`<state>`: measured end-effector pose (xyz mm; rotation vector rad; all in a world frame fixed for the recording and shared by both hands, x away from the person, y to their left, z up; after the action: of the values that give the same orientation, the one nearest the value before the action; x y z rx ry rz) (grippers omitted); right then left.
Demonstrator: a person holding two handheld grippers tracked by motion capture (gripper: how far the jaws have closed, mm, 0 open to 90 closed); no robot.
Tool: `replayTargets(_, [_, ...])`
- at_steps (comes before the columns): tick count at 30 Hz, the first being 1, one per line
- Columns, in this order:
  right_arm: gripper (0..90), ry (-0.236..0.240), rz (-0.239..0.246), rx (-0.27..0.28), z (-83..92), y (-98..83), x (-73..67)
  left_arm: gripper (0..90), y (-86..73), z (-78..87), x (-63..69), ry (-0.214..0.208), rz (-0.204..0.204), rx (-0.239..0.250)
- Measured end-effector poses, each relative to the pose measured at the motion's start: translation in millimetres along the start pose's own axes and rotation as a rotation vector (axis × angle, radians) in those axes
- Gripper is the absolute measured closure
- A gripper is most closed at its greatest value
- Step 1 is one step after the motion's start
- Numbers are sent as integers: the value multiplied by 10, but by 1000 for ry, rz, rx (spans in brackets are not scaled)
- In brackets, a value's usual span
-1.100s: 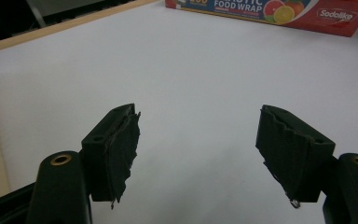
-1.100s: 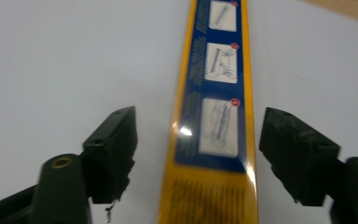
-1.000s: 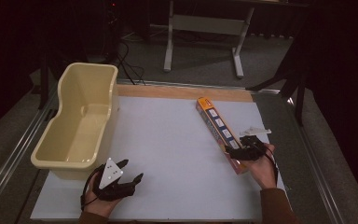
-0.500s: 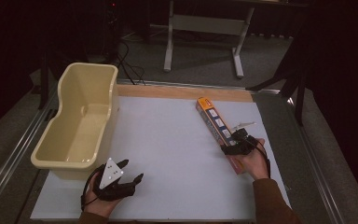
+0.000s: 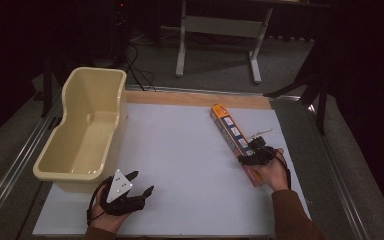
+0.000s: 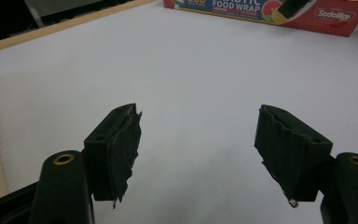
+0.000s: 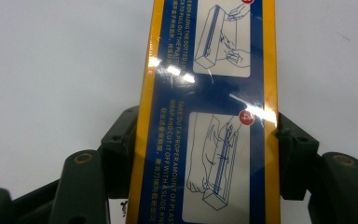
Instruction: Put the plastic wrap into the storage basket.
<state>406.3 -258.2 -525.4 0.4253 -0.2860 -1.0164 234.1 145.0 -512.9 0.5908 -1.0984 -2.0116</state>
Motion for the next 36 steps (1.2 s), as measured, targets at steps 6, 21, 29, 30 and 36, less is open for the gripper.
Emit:
replayTargets(6, [376,2,-7,-7,16,-19,-7,310,-1,7,-6,2,-1,2])
replayTargets(21, [378,26,30,-3,197,-343,-148,302,2,17,-13,14,5,8])
replayTargets(29, [378,59,89,-14,385,-668,-253,301,-8,21,-26,21,15,7])
replayTargets(30, [378,63,97,-17,409,-708,-261,301,-8,24,-26,22,14,8])
replayTargets(36, [371,79,134,-42,525,-898,-284,299,-11,19,-31,20,18,7])
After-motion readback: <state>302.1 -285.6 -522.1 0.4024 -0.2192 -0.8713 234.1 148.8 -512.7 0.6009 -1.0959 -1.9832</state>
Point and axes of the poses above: each handheld gripper's, and its own axes: z roughly backward along the jaws, y roughly out of its top, x roughly to its right, the point moved 3 cm from there along -z, roughly forward along the jaws, and after that the axes turned 3 degrees about -x, right-handed, at the moved point
